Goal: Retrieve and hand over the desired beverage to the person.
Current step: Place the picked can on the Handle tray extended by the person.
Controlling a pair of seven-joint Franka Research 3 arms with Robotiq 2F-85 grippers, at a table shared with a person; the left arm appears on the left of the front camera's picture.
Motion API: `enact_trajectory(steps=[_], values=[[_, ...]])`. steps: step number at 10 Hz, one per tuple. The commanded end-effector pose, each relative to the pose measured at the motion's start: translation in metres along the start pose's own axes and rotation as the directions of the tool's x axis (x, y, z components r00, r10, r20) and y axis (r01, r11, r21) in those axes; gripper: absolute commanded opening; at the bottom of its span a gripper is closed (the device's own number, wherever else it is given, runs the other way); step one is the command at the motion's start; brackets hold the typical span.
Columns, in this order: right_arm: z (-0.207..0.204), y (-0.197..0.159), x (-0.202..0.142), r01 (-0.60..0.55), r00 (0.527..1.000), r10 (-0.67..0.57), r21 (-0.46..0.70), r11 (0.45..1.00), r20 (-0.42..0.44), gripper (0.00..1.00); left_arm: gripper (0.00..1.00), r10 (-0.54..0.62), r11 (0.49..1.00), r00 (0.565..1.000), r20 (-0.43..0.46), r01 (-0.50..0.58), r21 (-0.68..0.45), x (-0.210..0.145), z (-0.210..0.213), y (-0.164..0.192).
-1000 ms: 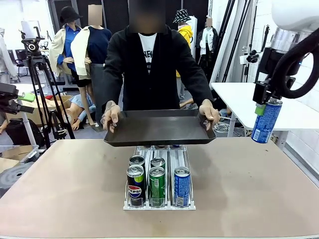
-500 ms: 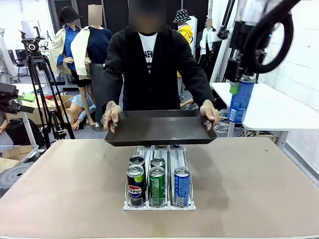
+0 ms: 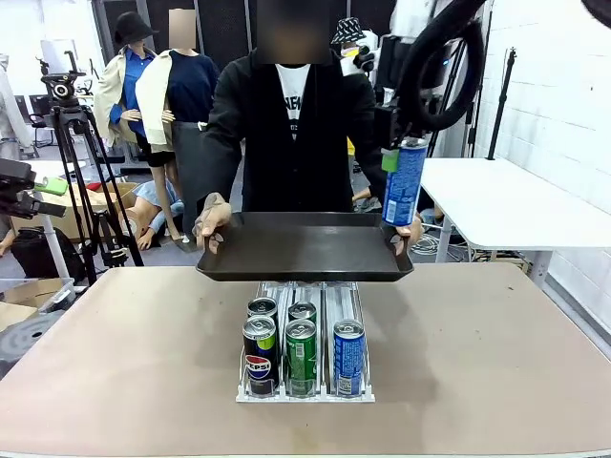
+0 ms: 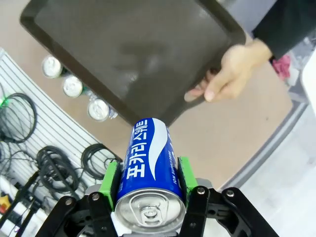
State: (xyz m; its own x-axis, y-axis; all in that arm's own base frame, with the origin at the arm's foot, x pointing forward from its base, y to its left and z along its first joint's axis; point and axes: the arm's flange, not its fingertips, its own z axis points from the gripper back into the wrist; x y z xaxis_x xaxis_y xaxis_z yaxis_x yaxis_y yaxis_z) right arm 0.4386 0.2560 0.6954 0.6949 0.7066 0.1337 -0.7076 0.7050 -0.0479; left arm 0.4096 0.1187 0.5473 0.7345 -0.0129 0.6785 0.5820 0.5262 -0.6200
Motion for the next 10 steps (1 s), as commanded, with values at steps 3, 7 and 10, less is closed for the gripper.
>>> enact_trajectory(steps=[3, 7, 10], values=[[-0.01, -0.006, 0.05, -0.005, 0.999, 0.006, -0.031, 1.0, 0.048, 0.0, 1.0, 0.004, 1.0, 1.0, 0.012, -0.004, -0.014, 0.0, 0.001, -0.001], [-0.036, -0.012, 0.086, 0.001, 0.998, -0.001, 0.008, 1.0, 0.056, 0.0, 1.0, 0.004, 1.0, 1.0, 0.012, -0.004, -0.014, 0.0, 0.001, -0.001], [-0.057, -0.018, 0.101, 0.018, 0.998, -0.02, 0.024, 1.0, 0.052, 0.0, 1.0, 0.004, 1.0, 1.0, 0.012, -0.004, -0.014, 0.0, 0.001, -0.001]])
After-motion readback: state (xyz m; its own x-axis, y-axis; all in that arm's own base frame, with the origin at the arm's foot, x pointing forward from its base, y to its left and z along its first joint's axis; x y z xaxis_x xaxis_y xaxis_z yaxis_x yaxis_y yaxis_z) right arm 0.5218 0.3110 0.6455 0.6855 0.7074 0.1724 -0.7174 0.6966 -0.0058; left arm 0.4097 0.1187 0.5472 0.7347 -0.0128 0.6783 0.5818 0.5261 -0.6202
